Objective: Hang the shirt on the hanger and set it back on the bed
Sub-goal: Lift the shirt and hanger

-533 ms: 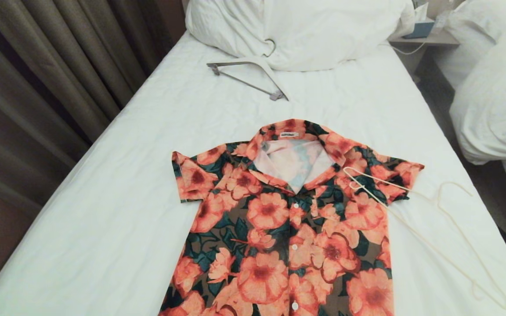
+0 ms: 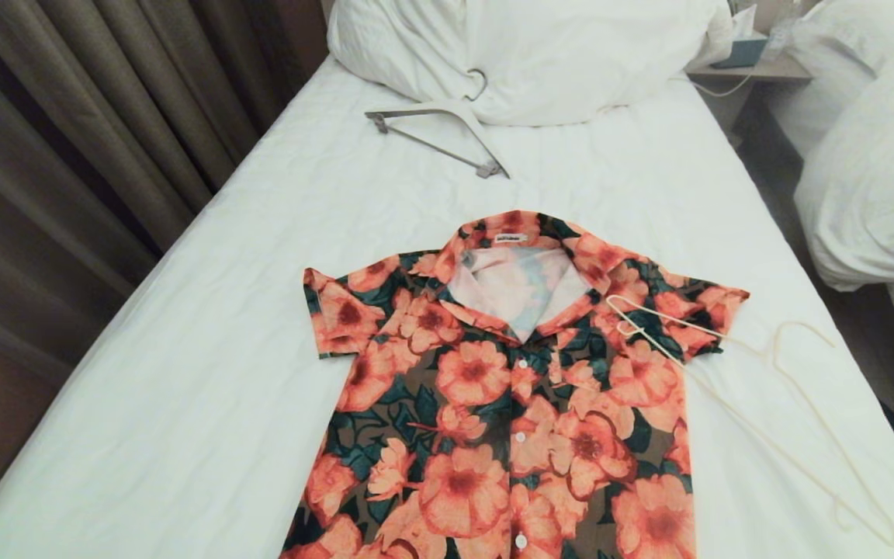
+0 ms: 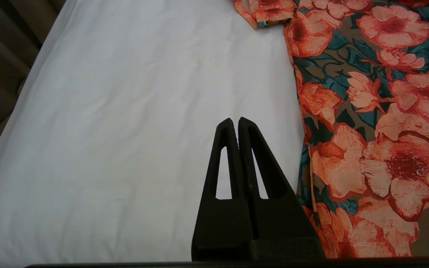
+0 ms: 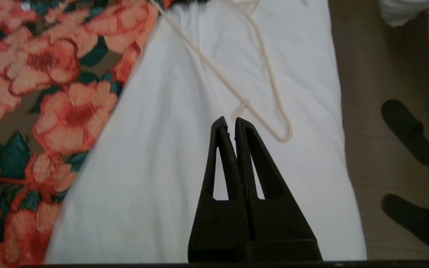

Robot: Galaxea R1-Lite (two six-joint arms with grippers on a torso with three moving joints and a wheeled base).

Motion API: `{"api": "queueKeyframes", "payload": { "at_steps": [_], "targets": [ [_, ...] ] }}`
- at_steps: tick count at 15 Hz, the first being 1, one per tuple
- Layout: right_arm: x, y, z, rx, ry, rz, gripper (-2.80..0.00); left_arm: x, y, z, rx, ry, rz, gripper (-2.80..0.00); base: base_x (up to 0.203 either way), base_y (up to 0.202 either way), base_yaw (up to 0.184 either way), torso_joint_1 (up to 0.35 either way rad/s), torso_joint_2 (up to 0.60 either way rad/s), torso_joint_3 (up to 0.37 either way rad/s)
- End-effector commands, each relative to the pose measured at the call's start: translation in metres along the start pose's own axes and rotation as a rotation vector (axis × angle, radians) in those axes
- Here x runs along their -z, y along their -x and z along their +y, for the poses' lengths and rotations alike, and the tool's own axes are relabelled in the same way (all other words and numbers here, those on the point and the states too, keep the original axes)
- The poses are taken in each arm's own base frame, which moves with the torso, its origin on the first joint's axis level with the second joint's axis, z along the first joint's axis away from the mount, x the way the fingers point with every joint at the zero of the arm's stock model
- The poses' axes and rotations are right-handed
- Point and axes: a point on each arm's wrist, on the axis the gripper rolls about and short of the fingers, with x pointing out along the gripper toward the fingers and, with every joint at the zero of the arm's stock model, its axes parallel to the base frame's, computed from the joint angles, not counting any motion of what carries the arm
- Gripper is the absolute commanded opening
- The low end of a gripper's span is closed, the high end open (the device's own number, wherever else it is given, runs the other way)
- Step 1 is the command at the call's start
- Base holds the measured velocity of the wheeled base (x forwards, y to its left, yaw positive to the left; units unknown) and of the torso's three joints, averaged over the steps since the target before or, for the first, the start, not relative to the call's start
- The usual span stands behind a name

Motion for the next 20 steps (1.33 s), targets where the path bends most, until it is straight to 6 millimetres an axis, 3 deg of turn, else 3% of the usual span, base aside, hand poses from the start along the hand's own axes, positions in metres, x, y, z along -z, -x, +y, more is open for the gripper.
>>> {"api": "queueKeyframes", "payload": {
  "at_steps": [1, 5, 8, 10, 13, 16, 18, 20],
  "targets": [
    [-0.015, -0.004, 0.000, -0.003, -0.005, 0.034, -2.80, 0.000, 0.000, 0.000, 0.000, 0.000, 0.002, -2.80, 0.000, 0.000, 0.000, 0.000, 0.00, 0.000],
    [-0.076, -0.034, -0.002, -0.017, -0.199, 0.157, -2.80, 0.000, 0.000, 0.000, 0.000, 0.000, 0.002, -2.80, 0.000, 0.000, 0.000, 0.000, 0.00, 0.000],
    [-0.100, -0.082, -0.002, -0.010, -0.393, 0.296, -2.80, 0.000, 0.000, 0.000, 0.000, 0.000, 0.003, -2.80, 0.000, 0.000, 0.000, 0.000, 0.00, 0.000],
    [-0.102, -0.125, -0.003, 0.001, -0.488, 0.376, -2.80, 0.000, 0.000, 0.000, 0.000, 0.000, 0.003, -2.80, 0.000, 0.000, 0.000, 0.000, 0.00, 0.000],
    [-0.089, -0.198, -0.011, -0.008, -0.622, 0.538, -2.80, 0.000, 0.000, 0.000, 0.000, 0.000, 0.003, -2.80, 0.000, 0.000, 0.000, 0.000, 0.00, 0.000],
    [-0.077, -0.265, -0.037, -0.044, -0.772, 0.681, -2.80, 0.000, 0.000, 0.000, 0.000, 0.000, 0.002, -2.80, 0.000, 0.000, 0.000, 0.000, 0.00, 0.000],
    [-0.072, -0.294, -0.064, -0.042, -0.849, 0.741, -2.80, 0.000, 0.000, 0.000, -0.001, 0.000, 0.002, -2.80, 0.000, 0.000, 0.000, 0.000, 0.00, 0.000],
    [-0.066, -0.297, -0.080, -0.028, -0.860, 0.848, -2.80, 0.000, 0.000, 0.000, -0.001, 0.000, 0.003, -2.80, 0.000, 0.000, 0.000, 0.000, 0.00, 0.000]
  ]
}}
